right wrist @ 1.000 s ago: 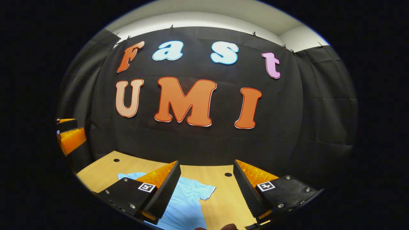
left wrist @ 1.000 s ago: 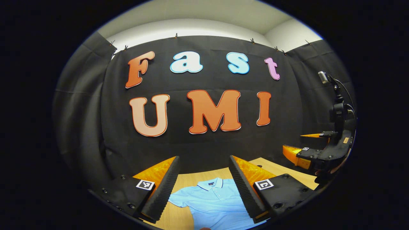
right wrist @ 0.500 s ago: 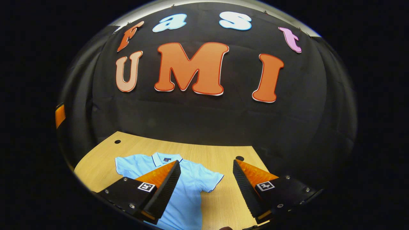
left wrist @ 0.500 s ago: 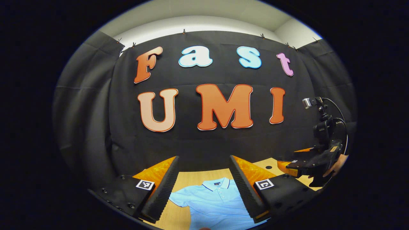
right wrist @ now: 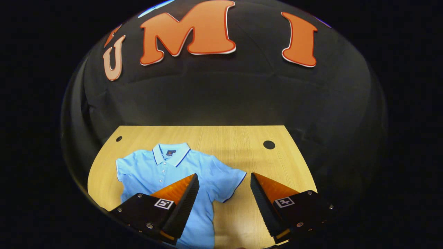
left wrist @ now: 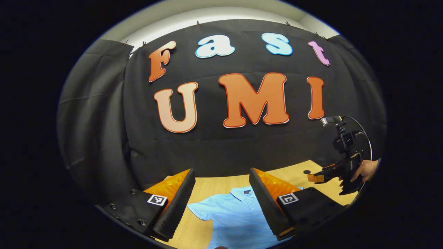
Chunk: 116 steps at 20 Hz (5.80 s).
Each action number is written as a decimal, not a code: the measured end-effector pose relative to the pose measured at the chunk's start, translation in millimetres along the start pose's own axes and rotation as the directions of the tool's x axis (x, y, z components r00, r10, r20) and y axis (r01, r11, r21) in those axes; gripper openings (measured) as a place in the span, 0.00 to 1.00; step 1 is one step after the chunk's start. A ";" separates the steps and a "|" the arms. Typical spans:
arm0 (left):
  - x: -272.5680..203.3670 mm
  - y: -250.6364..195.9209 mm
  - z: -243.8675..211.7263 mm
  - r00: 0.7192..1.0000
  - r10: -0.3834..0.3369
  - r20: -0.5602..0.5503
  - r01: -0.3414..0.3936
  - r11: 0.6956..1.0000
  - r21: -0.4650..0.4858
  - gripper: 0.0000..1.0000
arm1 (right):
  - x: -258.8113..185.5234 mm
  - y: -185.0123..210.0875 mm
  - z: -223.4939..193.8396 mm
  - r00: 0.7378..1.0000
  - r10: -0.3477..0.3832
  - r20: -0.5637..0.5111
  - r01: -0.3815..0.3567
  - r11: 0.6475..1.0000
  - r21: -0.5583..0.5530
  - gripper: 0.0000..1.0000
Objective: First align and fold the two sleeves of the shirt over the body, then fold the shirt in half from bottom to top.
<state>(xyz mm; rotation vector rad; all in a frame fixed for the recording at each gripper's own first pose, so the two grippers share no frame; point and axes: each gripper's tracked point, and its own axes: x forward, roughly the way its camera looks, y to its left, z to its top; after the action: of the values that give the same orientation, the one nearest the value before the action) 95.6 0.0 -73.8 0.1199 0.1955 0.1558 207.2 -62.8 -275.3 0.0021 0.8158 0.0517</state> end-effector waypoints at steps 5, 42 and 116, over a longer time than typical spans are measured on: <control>16.7 -8.4 -18.1 0.996 0.042 -0.079 -0.041 0.999 0.008 1.00 | 52.1 -5.2 -24.1 0.987 0.025 -0.159 -0.014 0.997 0.070 0.90; -26.2 1.7 -2.7 0.981 0.186 -0.044 -0.186 0.982 0.011 1.00 | 153.8 30.4 -70.2 0.882 0.198 -0.427 -0.065 0.949 0.307 0.07; 238.1 95.8 -373.1 0.461 -0.153 -0.874 -0.107 0.968 -0.226 0.09 | -160.2 -12.2 -80.8 0.933 -0.240 0.268 0.191 0.961 0.198 0.93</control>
<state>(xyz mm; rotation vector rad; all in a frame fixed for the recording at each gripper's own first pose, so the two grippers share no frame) 237.2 171.8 -468.1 -0.2475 1.2620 0.2050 39.4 -84.0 -214.4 0.0784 0.5197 -0.2231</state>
